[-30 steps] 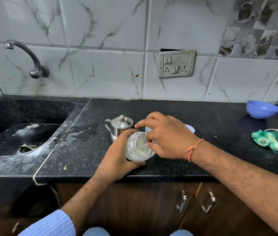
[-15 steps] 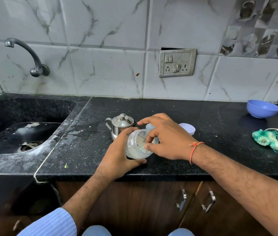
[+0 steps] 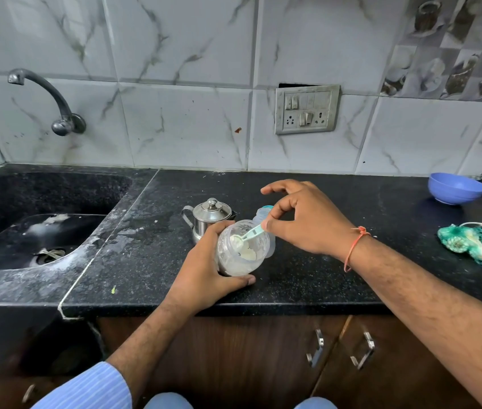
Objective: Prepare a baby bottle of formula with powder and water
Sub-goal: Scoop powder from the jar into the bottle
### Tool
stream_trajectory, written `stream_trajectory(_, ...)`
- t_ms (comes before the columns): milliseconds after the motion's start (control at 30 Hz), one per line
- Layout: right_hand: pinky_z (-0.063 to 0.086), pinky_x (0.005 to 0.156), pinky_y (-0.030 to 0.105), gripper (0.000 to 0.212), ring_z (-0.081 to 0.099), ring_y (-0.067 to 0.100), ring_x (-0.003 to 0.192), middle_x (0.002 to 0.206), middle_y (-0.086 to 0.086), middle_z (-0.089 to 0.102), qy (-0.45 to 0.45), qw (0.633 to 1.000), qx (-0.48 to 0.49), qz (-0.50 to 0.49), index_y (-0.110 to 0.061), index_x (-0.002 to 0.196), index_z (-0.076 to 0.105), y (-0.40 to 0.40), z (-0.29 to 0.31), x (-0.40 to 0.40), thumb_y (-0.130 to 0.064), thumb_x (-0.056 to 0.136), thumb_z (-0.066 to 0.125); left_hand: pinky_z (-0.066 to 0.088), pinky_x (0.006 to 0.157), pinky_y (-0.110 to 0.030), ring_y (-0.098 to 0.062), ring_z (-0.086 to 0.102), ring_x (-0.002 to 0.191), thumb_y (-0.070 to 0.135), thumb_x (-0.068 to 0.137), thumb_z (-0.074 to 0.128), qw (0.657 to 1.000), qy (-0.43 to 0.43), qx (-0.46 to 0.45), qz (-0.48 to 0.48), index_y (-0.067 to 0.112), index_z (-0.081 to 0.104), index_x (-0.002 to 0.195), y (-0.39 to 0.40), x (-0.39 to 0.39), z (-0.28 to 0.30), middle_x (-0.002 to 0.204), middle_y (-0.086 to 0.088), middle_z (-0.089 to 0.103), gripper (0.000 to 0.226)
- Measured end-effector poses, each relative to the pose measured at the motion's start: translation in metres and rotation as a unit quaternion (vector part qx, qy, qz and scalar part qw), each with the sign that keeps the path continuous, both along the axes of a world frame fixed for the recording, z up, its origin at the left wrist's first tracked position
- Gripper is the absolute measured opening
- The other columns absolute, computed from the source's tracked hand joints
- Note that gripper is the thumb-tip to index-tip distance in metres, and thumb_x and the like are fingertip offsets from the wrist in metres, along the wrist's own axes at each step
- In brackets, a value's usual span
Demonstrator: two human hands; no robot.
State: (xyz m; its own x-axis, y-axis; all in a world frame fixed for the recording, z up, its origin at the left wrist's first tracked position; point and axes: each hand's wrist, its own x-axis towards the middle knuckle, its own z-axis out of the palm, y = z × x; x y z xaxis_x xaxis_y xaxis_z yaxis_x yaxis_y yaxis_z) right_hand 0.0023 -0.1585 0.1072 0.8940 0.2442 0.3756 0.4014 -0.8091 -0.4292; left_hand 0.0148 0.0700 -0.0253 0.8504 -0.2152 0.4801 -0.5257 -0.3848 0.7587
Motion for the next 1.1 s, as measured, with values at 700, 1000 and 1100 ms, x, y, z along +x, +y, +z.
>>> stream_trajectory(700,0.048,0.091,0.028,0.008,0.061,0.009,0.112,0.122,-0.020,0.067,0.063,0.986,0.150,-0.040,-0.019,0.076,0.085,-0.018,-0.007,0.012,-0.022,0.084,0.088,0.045,0.106,-0.008,0.010,0.059,0.131,0.043,0.061,0.110,1.000,0.012,0.005,0.011,0.040,0.048,0.151,0.001,0.001,0.001,0.139,0.035,0.063,0.109)
stream_trajectory(1000,0.048,0.074,0.014,0.006,0.066,0.005,0.106,0.121,-0.009,0.070,0.138,0.954,0.266,-0.029,-0.006,0.087,0.084,-0.018,-0.007,0.015,-0.011,0.087,0.084,0.045,0.107,-0.009,0.012,0.059,0.131,0.043,0.061,0.110,1.000,0.021,0.005,0.008,0.041,0.047,0.151,0.002,0.001,0.002,0.138,0.039,0.061,0.110)
stream_trajectory(1100,0.043,0.060,0.010,0.014,0.063,0.002,0.094,0.119,-0.010,0.072,0.183,0.933,0.307,-0.033,-0.003,0.098,0.084,-0.020,-0.007,0.014,-0.013,0.089,0.082,0.046,0.113,-0.018,0.010,0.059,0.135,0.042,0.061,0.110,1.000,0.022,0.008,0.002,0.041,0.048,0.154,0.001,0.002,0.003,0.142,0.034,0.063,0.112)
